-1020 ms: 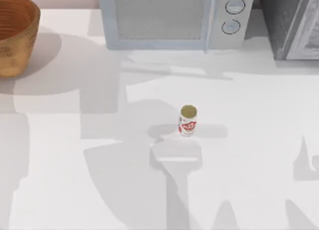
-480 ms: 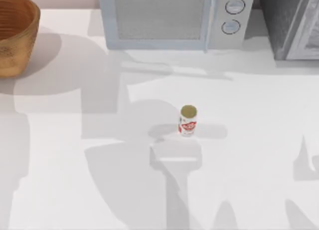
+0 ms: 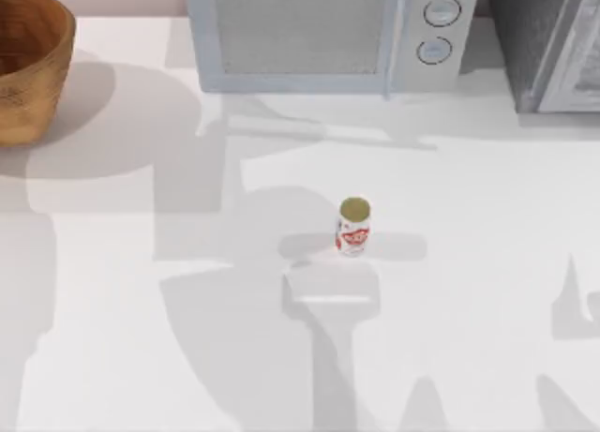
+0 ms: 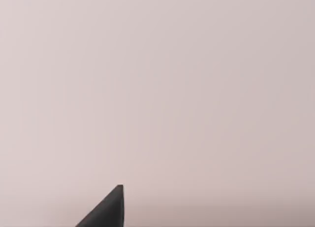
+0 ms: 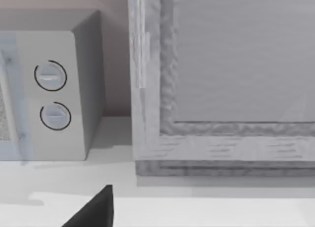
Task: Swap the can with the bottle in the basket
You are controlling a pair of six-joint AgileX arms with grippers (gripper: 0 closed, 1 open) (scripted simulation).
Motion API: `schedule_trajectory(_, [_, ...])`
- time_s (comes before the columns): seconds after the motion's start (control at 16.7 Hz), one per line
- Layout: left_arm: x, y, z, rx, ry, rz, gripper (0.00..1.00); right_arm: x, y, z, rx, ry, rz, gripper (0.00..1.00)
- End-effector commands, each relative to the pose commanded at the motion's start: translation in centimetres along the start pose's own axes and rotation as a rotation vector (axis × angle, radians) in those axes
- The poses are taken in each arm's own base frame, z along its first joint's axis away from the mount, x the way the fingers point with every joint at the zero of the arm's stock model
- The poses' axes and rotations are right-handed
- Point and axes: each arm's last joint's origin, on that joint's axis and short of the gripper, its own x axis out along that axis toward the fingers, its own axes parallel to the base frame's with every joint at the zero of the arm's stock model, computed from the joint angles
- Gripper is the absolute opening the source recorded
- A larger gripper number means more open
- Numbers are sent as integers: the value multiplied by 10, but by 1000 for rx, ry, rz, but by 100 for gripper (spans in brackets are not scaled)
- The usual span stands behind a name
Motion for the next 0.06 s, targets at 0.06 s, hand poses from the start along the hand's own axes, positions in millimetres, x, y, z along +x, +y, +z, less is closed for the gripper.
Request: schedule_trajectory(0.06, [0,0,0,0,0,0,100,0,0,0,0,0,0,100])
